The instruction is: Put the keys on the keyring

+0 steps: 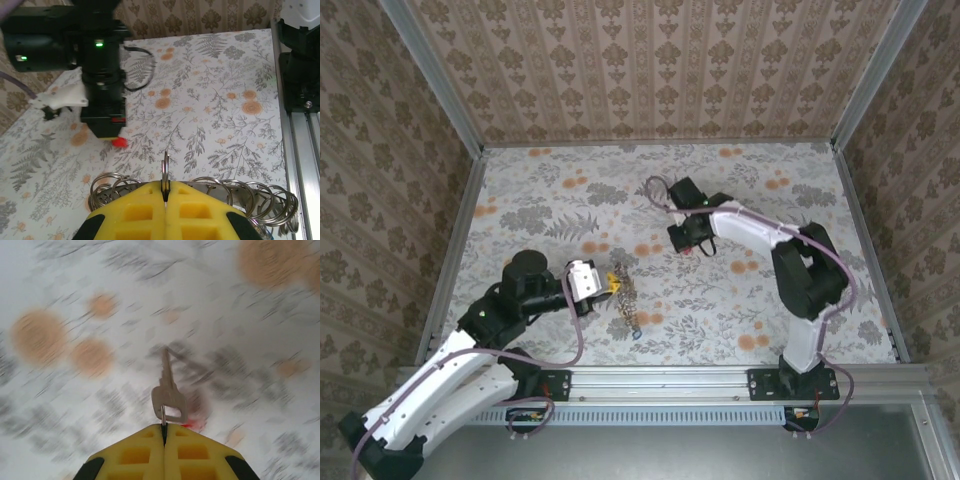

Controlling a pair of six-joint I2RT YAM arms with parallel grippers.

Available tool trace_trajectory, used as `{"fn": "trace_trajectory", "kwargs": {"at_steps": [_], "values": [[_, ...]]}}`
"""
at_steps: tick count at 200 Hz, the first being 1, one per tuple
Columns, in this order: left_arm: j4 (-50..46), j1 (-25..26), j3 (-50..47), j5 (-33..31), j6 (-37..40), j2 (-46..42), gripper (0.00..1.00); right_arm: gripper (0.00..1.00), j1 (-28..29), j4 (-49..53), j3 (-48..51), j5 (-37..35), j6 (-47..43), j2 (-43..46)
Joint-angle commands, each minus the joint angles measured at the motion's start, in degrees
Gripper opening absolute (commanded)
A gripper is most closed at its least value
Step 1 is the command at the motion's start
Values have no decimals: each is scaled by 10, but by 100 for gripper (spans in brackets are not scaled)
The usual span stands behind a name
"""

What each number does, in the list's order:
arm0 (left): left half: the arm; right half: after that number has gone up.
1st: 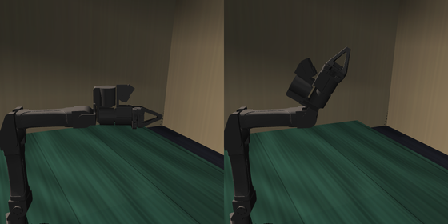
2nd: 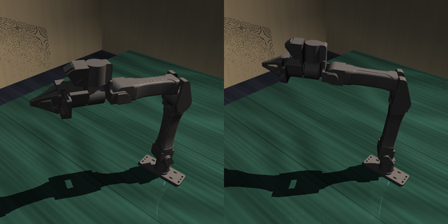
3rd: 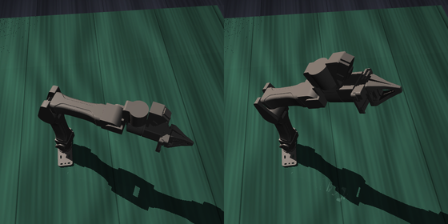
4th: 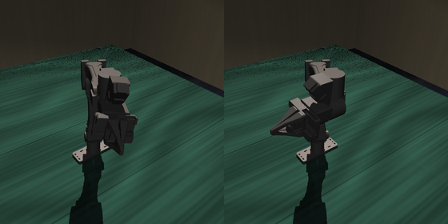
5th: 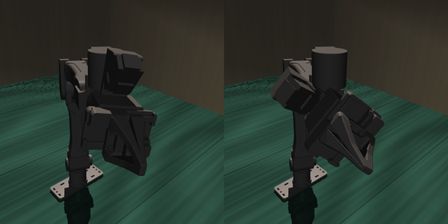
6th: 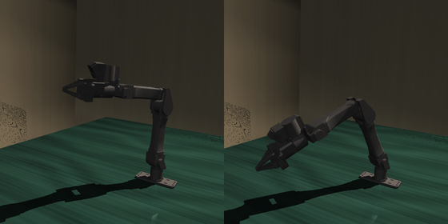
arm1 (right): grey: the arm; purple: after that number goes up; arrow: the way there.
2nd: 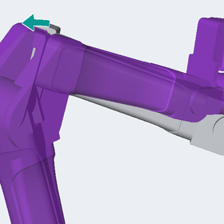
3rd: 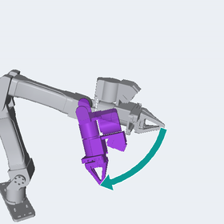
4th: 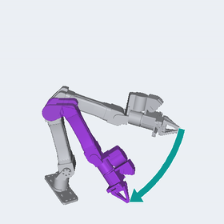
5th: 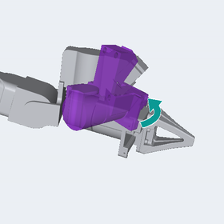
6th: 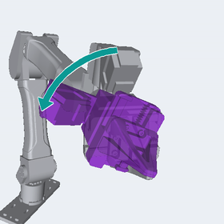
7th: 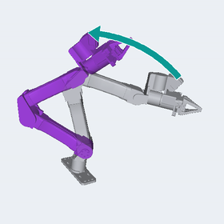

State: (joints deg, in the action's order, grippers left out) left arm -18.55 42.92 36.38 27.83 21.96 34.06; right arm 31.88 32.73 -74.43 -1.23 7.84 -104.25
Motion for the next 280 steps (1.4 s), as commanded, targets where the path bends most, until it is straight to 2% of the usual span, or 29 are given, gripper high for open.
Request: {"fn": "trace_trajectory", "kwargs": {"at_steps": [1,27,57,86,120,162,237,280], "values": [[-15,-6,13,-6,-10,-33,0,0,26,-31,57,25,46,67],[-25,-7,11,-17,-13,-61,0,0,66,-39,98,90,92,112],[-25,-9,4,-19,-24,-89,0,0,121,-62,124,147,160,120],[-34,-9,0,-20,-31,-103,0,0,154,-89,118,200,204,99],[-39,-8,-4,-28,-32,-116,0,0,180,-115,81,239,223,34],[-32,-9,-14,-20,-30,-122,0,0,161,-83,72,234,213,-4],[6,-9,-32,-9,-22,-105,0,0,114,-91,130,237,204,17],[13,-8,-34,4,-20,-84,0,13,98,-92,135,230,197,17]]}}
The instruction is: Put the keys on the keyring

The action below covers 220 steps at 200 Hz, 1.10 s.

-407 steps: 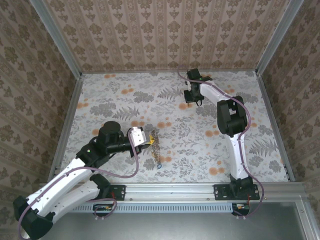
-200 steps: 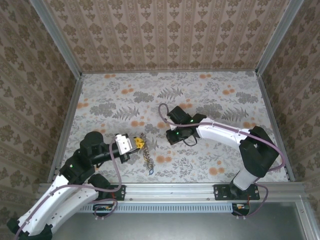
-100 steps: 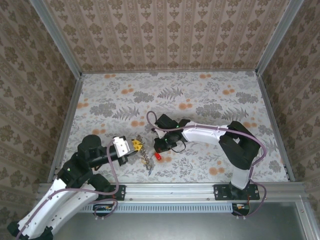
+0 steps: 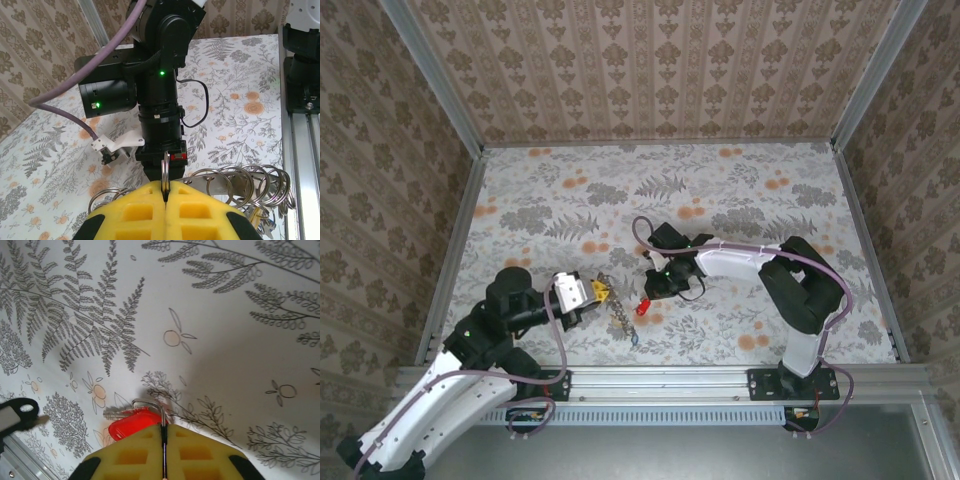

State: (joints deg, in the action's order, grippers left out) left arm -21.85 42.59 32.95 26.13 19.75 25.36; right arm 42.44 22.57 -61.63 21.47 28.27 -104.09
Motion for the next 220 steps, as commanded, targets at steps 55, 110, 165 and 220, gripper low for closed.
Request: {"fn": "trace_trajectory", "kwargs": {"at_steps": [55,110,165,220], "values": [[41,-6,-2,33,4,14,0,26,-18,4,34,-21,-25,56],[63,-5,-8,65,4,34,0,33,-18,-101,129,-19,-91,235],[86,-4,-1,126,23,51,0,30,27,-390,321,81,-389,501],[116,4,8,180,28,84,0,35,67,-327,281,118,-499,540]]}}
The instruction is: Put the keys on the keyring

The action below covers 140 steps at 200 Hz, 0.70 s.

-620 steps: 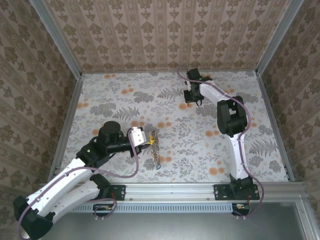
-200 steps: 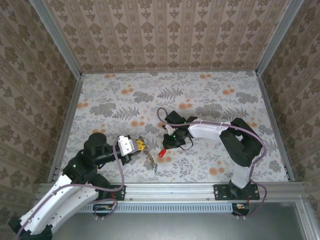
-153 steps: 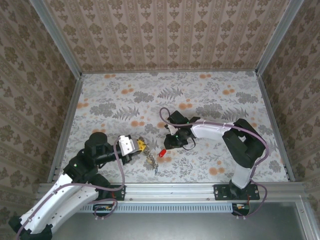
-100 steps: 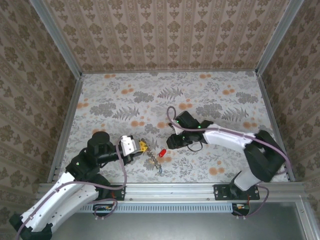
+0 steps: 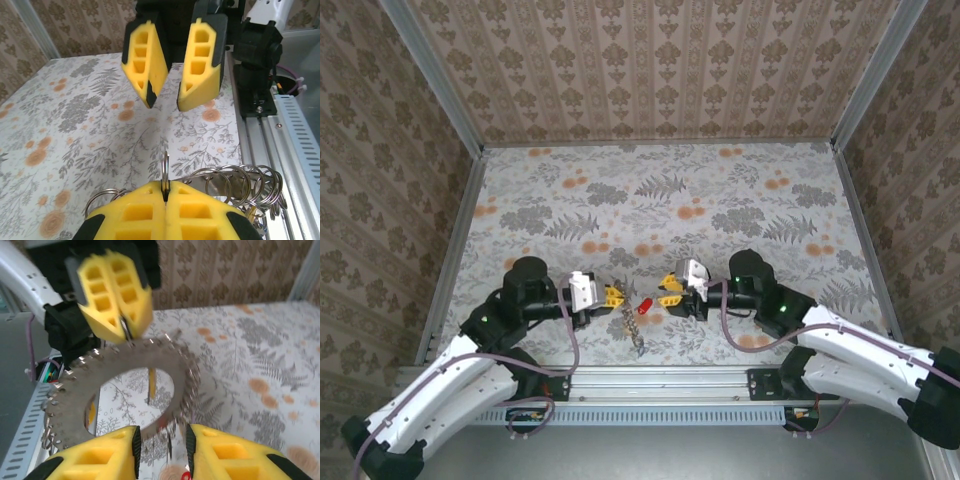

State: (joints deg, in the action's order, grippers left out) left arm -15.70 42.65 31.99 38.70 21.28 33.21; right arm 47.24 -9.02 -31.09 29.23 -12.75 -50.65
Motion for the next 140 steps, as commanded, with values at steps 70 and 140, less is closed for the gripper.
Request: {"fn": "trace_trajectory", "kwargs": {"at_steps": [70,140], "values": [[74,33,33,71,25,47,0,31,58,-26,-47,-9,-121,-24],[96,49,40,66,31,75,0,30,74,-34,-49,-11,-105,-45]]}}
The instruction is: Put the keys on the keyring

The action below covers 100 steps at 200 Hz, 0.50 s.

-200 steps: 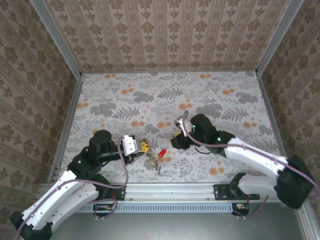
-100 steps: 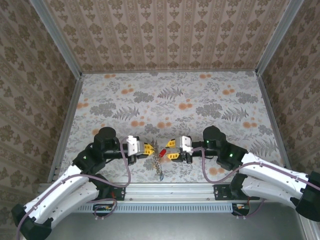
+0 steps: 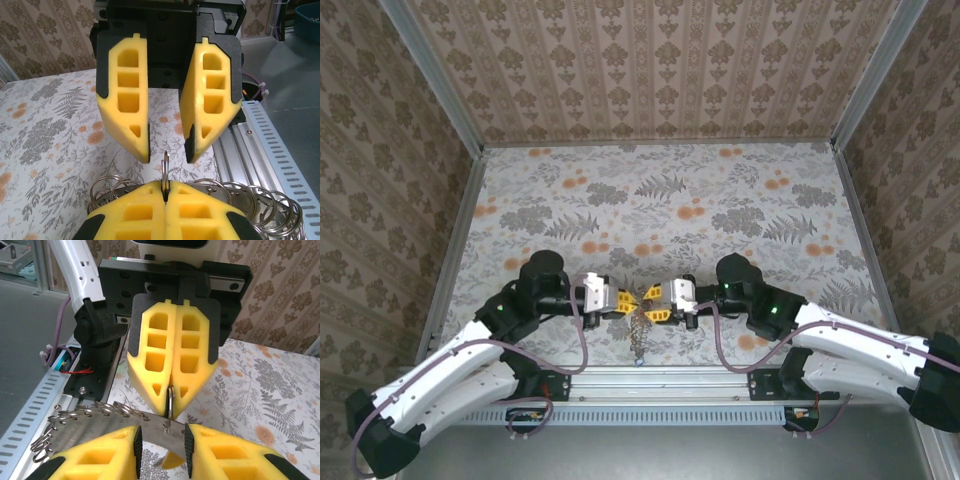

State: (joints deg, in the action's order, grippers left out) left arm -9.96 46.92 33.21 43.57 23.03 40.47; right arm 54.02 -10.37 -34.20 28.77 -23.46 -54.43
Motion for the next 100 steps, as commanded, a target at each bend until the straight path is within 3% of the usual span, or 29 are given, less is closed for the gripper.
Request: {"fn": "trace_trajectory", "kwargs": {"at_steps": [1,52,100], "values": [[39,7,28,17,13,3,0,30,6,-20,-18,-6,2,-7],[47,15,29,15,14,12,0,20,8,-23,-17,-17,8,-8],[58,20,26,12,13,13,0,17,8,-40,-9,-38,29,-5]]}}
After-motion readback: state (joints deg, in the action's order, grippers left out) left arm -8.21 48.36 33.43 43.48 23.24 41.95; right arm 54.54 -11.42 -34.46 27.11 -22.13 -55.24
